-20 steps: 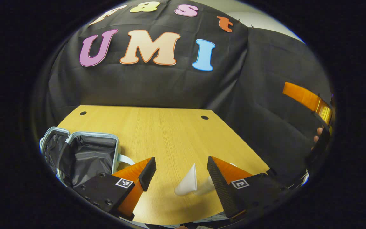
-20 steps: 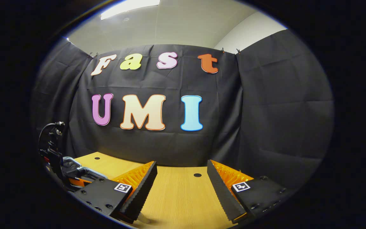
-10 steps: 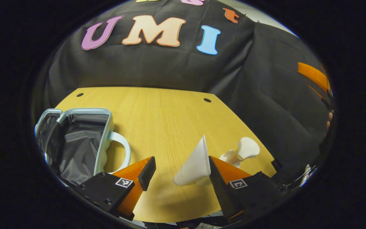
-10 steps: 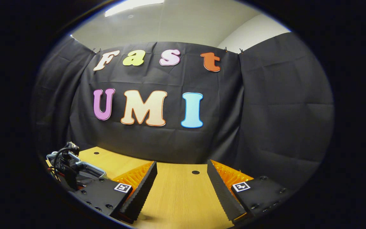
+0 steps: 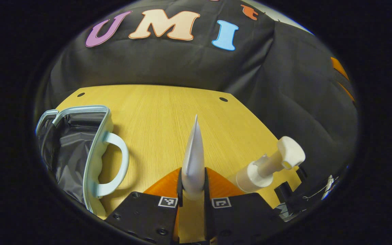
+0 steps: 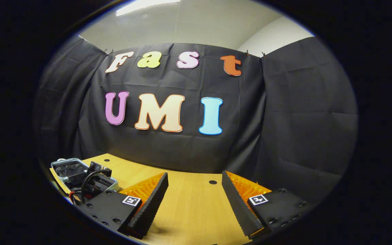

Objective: First open the suitcase, pack the skin care products into it, and then close the suitcase.

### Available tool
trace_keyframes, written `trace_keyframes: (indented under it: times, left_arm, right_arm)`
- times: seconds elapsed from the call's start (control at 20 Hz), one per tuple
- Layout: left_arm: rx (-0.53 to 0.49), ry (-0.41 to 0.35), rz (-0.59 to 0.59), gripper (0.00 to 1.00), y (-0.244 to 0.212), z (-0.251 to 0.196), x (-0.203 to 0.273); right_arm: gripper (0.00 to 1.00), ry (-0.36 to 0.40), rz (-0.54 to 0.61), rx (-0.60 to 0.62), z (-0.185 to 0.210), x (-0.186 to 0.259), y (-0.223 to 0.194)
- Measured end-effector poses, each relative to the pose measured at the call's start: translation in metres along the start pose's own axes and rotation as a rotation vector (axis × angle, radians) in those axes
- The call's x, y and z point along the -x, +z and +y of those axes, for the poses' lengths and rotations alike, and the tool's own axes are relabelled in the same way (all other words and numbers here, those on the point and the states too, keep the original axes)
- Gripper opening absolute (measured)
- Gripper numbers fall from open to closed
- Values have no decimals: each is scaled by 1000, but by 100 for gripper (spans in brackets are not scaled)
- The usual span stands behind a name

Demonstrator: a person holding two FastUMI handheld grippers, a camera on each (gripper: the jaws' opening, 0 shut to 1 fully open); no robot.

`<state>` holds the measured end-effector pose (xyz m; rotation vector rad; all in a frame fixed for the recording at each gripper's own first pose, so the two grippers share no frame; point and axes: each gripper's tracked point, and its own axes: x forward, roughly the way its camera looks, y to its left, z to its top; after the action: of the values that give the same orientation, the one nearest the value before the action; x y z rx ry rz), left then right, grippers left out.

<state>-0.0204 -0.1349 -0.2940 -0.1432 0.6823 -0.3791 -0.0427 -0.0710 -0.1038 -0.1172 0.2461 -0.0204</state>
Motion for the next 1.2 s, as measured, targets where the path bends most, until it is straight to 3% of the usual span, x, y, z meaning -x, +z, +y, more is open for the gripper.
trace_keyframes:
  times: [0.25, 0.55, 0.85, 1.2]
  left_arm:
    - [-40, -7, -32, 20, 39, 5, 37]
    - [-75, 24, -79, 20, 75, 27, 78]
    - [-67, 67, -97, 20, 86, 48, 105]
    - [-50, 137, -69, 20, 82, 76, 120]
  right_arm:
    - [99, 69, 17, -58, 36, -8, -11]
    - [99, 162, 84, -94, 89, -20, -53]
    - [99, 229, 204, -48, 125, -23, -131]
    - [99, 257, 370, 8, 133, -9, -230]
